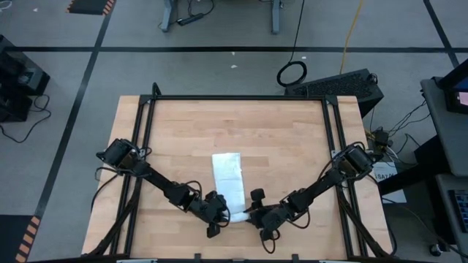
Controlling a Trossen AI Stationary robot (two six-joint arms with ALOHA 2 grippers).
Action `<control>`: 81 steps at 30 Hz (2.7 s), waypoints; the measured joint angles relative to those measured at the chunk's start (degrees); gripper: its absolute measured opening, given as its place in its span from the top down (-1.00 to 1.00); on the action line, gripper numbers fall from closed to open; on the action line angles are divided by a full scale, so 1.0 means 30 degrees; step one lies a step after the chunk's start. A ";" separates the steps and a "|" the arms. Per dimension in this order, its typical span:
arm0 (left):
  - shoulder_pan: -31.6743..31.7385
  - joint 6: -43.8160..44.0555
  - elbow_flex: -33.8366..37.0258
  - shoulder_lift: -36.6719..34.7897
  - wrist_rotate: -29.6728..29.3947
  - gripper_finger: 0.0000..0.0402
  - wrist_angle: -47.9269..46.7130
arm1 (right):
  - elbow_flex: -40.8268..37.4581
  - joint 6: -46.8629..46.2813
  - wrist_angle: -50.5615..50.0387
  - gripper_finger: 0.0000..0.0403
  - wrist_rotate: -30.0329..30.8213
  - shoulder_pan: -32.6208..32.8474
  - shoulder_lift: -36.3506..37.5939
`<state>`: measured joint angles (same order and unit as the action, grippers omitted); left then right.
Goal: Roll napkin
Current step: Roll the white table napkin
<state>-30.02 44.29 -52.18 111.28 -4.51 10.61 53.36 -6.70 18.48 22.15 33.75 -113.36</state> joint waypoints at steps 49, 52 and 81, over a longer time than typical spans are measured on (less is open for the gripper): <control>-0.4507 -1.2542 -0.0119 0.1360 -1.2007 -0.03 0.3361 | 0.0029 -1.3539 0.0191 0.90 -1.1664 -0.3887 0.0044; -0.4309 -1.2492 -0.0124 0.1355 -1.1795 0.12 0.3198 | 0.0032 -1.4010 0.0203 0.90 -1.1954 -0.4073 0.0044; -0.1952 -0.0019 -0.0146 -0.0262 -0.4544 0.86 -0.0162 | -0.0029 -0.0087 0.1261 0.09 0.1995 0.2402 0.0502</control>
<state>-35.87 44.24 -52.62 110.50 -18.15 10.13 53.28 -6.96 22.26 28.13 40.96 -111.86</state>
